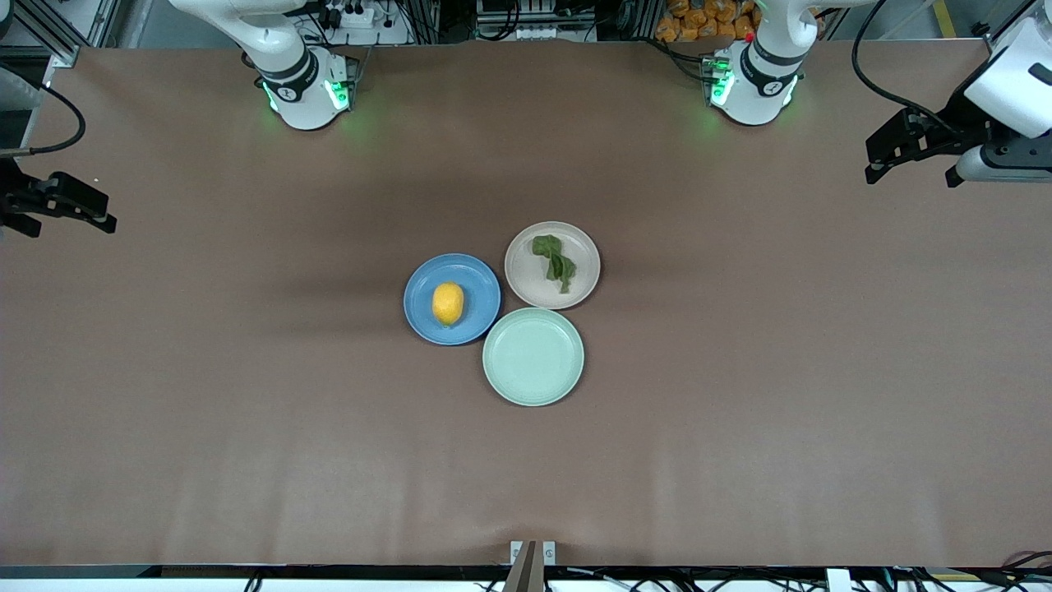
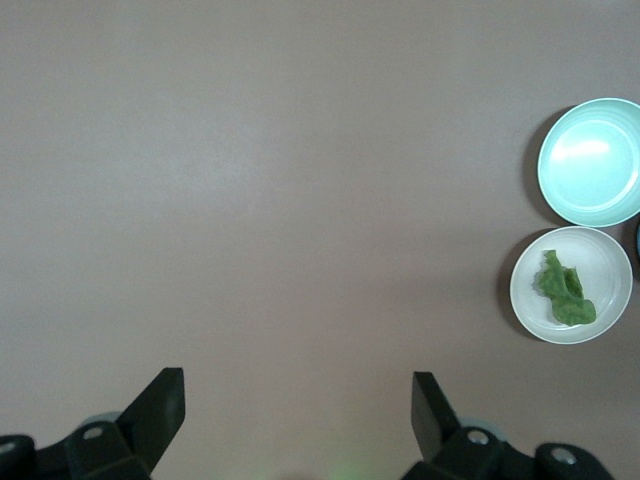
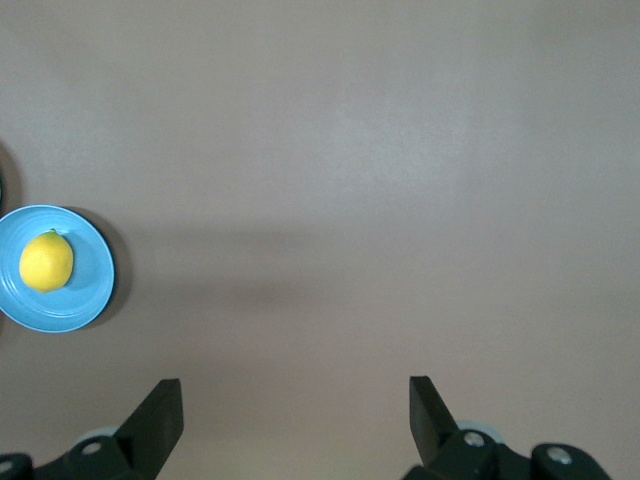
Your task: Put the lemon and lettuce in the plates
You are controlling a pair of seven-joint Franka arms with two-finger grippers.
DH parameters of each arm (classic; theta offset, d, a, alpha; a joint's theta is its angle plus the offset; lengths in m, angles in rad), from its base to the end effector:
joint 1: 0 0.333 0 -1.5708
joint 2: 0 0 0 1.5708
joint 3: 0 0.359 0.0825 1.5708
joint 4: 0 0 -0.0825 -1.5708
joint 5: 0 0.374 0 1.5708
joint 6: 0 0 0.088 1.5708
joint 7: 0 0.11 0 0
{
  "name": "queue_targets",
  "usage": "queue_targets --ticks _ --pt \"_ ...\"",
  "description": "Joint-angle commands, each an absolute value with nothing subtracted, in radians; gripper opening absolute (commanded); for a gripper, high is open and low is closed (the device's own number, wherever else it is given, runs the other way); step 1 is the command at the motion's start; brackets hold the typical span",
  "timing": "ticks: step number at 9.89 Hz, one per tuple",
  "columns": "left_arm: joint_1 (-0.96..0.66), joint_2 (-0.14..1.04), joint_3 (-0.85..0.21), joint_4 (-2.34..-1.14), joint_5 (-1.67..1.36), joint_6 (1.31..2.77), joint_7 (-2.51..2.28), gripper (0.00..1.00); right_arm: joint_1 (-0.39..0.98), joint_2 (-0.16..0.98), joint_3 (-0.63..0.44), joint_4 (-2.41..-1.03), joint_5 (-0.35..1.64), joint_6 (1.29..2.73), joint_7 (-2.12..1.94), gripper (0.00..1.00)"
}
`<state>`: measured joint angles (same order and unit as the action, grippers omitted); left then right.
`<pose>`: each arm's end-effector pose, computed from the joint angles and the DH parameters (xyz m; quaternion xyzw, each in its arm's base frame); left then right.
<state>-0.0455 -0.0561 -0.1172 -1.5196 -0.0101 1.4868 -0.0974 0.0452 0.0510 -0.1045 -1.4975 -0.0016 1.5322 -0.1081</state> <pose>0.5085 -0.0871 0.7100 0.9994 -0.0331 0.0111 0.0032 0.5580 -0.0315 0.6669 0.9997 0.0244 -0.0083 0.0028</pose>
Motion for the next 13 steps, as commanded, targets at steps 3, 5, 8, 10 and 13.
queue_targets --ticks 3,5,8,10,13 --pt "-0.040 -0.054 -0.118 -1.500 -0.032 1.463 -0.081 1.00 0.060 0.071 -0.124 -1.457 -0.005 1.517 -0.112 1.00" --pt "-0.040 -0.054 -0.118 -1.500 -0.031 1.463 -0.083 1.00 0.060 0.071 -0.124 -1.456 -0.005 1.519 -0.110 1.00" --pt "-0.040 -0.057 -0.118 -1.502 -0.032 1.463 -0.083 1.00 0.066 0.074 -0.124 -1.457 -0.005 1.549 -0.107 1.00" --pt "-0.041 -0.060 -0.124 -1.500 -0.032 1.463 -0.084 1.00 0.066 0.075 -0.124 -1.457 -0.005 1.572 -0.107 1.00" --pt "-0.041 -0.058 -0.126 -1.500 -0.032 1.463 -0.084 1.00 0.066 0.077 -0.124 -1.457 -0.005 1.574 -0.107 1.00"
